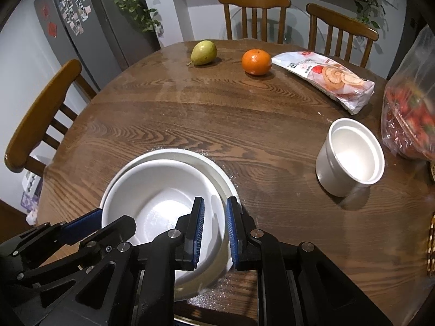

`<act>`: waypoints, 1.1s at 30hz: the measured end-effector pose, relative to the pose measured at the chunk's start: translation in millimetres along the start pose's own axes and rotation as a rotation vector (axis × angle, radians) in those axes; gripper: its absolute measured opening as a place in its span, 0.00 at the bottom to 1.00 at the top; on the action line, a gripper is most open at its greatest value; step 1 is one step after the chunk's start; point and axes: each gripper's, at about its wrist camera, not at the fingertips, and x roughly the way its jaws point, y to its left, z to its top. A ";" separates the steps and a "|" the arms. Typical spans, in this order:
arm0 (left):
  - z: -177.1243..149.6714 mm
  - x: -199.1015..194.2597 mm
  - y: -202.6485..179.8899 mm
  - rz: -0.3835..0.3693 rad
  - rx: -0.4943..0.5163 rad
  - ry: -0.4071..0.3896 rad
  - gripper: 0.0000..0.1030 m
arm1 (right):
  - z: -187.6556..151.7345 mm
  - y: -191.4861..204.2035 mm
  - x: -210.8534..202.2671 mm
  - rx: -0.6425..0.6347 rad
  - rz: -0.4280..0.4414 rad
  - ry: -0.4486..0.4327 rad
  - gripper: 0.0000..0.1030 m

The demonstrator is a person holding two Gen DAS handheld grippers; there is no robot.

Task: Organize plates and bowls
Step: 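Open both grippers and lift them away from the white bowl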

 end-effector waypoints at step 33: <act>20.3 -37.1 -78.9 -0.127 0.125 -0.158 0.63 | 11.6 -100.2 -81.8 0.274 0.044 -0.228 0.61</act>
